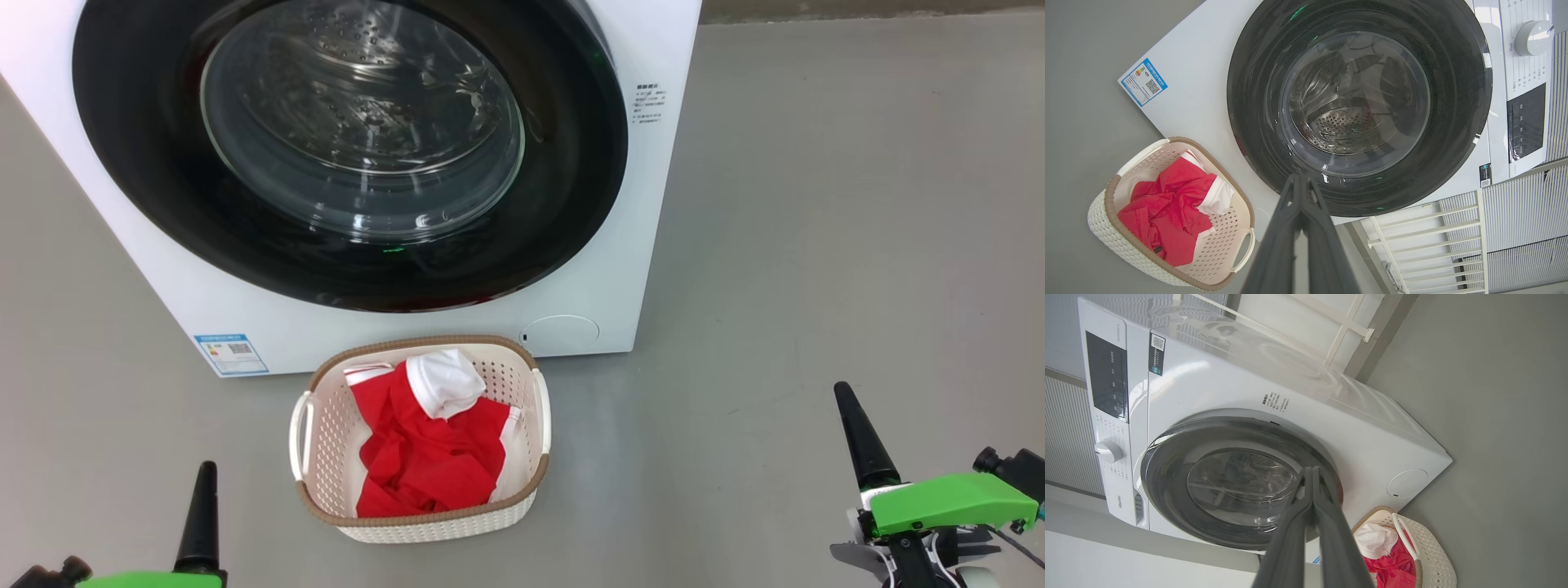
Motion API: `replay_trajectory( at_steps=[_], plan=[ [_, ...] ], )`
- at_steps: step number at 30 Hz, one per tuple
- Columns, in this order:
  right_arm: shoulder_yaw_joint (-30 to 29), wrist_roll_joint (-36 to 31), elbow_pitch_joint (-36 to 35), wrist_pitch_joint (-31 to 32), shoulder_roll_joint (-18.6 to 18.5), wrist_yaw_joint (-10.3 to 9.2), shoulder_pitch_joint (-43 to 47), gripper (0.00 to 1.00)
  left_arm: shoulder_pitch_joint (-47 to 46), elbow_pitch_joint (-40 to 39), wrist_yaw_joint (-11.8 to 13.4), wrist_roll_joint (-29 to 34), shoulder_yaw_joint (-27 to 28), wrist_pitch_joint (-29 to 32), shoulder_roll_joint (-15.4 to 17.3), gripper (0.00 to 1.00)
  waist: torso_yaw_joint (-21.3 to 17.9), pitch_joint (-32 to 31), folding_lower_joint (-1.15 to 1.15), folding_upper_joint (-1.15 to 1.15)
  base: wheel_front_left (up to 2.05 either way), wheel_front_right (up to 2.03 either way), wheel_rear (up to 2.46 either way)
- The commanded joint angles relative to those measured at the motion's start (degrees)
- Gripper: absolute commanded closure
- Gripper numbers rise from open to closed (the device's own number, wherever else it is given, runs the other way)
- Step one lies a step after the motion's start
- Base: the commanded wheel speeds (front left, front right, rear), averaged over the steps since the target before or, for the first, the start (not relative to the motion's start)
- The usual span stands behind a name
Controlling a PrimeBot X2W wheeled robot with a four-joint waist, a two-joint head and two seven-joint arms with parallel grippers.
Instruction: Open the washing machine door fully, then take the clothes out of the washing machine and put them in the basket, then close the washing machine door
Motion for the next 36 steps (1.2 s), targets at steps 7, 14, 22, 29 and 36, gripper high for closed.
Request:
replay_trajectory(
  at_steps=[7, 14, 22, 29, 36],
  plan=[
    [-0.60, 5.28, -1.86, 1.58, 0.55, -0.05, 0.44, 1.00, -2.91, -0.27, -0.51, -5.45, 2.41, 1.53, 0.57, 1.00, 0.09, -0.38, 0.00, 0.00, 0.00, 0.00, 0.00],
    [-1.48, 9.08, -1.98, 2.77, 1.09, -0.06, 0.81, 1.00, -3.25, 0.33, -0.55, -9.34, 3.03, 2.69, 0.50, 1.00, 0.16, -0.70, 0.00, 0.00, 0.00, 0.00, 0.00],
    [-2.50, 13.46, -2.11, 4.15, 1.73, -0.07, 1.23, 1.00, -3.64, 1.02, -0.60, -13.83, 3.74, 4.05, 0.41, 1.00, 0.25, -1.07, 0.00, 0.00, 0.00, 0.00, 0.00],
    [-3.40, 17.28, -2.23, 5.37, 2.29, -0.08, 1.60, 1.00, -3.98, 1.62, -0.64, -17.75, 4.38, 5.23, 0.33, 1.00, 0.32, -1.40, 0.00, 0.00, 0.00, 0.00, 0.00],
    [-4.09, 20.10, -2.31, 6.29, 2.73, -0.09, 1.88, 1.00, -4.23, 2.07, -0.67, -20.63, 4.87, 6.14, 0.25, 1.00, 0.38, -1.64, 0.00, 0.00, 0.00, 0.00, 0.00]
  ],
)
